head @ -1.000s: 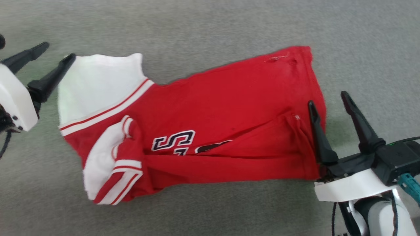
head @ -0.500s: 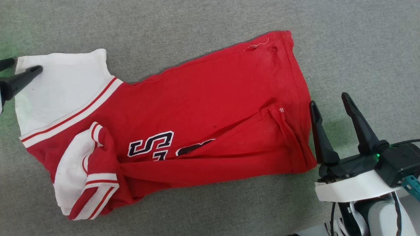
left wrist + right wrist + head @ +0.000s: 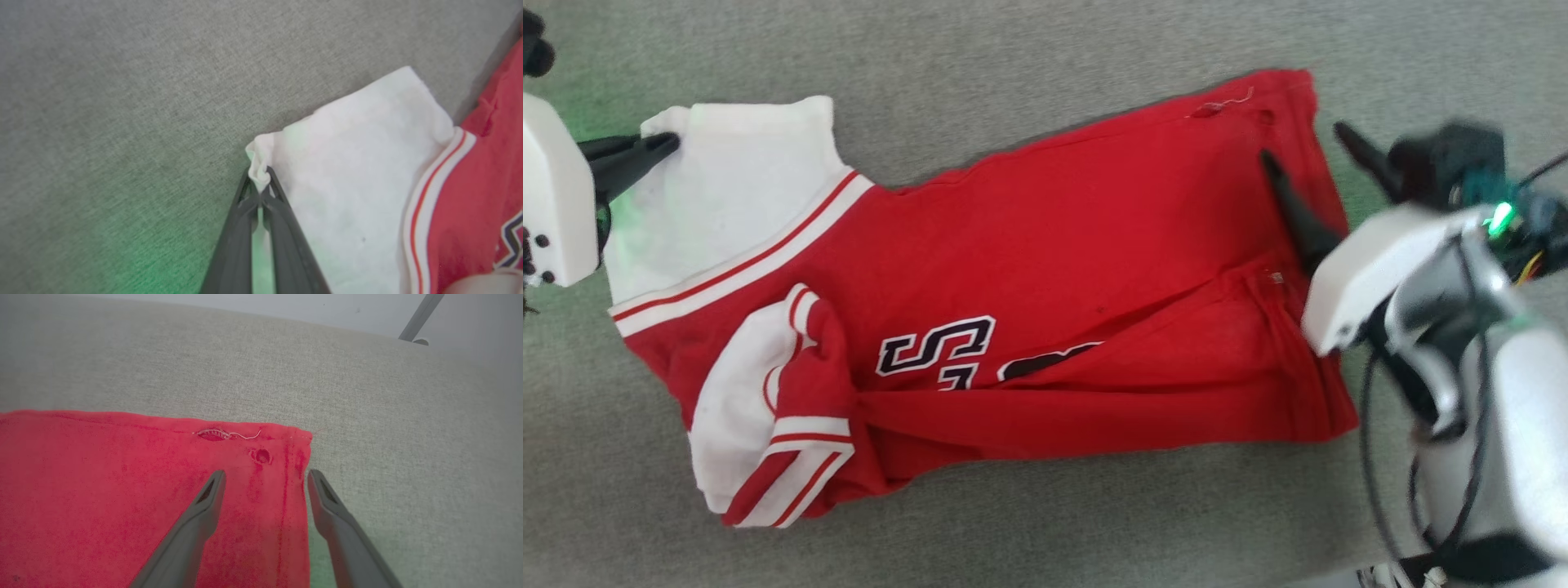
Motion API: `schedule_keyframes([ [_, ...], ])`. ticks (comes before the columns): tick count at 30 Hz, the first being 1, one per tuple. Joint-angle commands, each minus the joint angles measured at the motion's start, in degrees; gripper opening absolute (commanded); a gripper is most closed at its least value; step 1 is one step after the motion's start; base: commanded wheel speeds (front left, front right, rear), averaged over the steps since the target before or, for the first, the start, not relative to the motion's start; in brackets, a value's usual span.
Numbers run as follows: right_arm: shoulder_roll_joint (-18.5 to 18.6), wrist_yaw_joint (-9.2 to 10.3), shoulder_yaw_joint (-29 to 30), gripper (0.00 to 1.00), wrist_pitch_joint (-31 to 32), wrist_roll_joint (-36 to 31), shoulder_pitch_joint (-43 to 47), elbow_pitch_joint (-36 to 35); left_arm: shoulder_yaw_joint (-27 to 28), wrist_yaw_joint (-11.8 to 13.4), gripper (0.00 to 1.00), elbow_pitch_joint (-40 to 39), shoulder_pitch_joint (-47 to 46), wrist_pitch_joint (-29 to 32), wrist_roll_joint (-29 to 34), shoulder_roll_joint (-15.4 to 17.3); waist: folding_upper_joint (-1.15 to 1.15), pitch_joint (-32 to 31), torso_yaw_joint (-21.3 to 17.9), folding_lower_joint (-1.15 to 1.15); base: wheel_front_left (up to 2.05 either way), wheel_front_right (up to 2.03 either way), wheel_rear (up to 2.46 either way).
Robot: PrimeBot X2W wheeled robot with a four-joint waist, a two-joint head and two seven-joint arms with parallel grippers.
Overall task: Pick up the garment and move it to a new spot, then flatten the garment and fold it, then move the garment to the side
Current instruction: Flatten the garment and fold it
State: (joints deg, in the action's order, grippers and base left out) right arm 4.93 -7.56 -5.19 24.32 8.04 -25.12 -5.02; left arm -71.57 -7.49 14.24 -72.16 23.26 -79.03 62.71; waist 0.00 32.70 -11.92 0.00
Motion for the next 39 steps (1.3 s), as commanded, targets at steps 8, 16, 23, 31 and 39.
schedule_keyframes([
  [8, 3.7, 0.15, 3.6, 1.00, 22.6, 3.5, -11.7, 4.6, -1.6, 0.0, 0.00, -1.9, -1.1, -2.4, 0.8, -2.1, 0.00, 2.2, 3.8, 0.00, 0.00, 0.00, 0.00],
  [16, 4.0, 0.11, 5.1, 0.18, 30.2, 3.3, -14.4, 4.9, -1.9, 0.0, 0.00, -3.2, -1.3, -5.4, -0.3, -4.1, 0.00, 2.4, 5.9, 0.00, 0.00, 0.00, 0.00],
  [23, 5.5, 0.11, 6.1, 0.00, 26.3, 4.0, -13.1, 3.6, -1.7, 0.0, 0.00, -6.4, 0.0, -14.0, -2.3, -6.0, 0.00, -1.8, 8.7, 0.00, 0.00, 0.00, 0.00],
  [31, 9.2, 0.11, 6.4, 0.00, 26.3, 7.7, -4.2, -4.0, -1.8, 0.0, 0.00, -16.2, 6.1, -25.1, -3.1, -2.3, 0.00, -8.3, 11.5, 0.00, 0.00, 0.00, 0.00],
  [39, 11.2, 0.11, 8.9, 0.00, 27.3, 11.2, 10.3, -15.0, -1.8, 0.0, 0.00, -27.1, 19.6, -36.1, -1.7, 6.8, 0.00, -12.0, 12.7, 0.00, 0.00, 0.00, 0.00],
])
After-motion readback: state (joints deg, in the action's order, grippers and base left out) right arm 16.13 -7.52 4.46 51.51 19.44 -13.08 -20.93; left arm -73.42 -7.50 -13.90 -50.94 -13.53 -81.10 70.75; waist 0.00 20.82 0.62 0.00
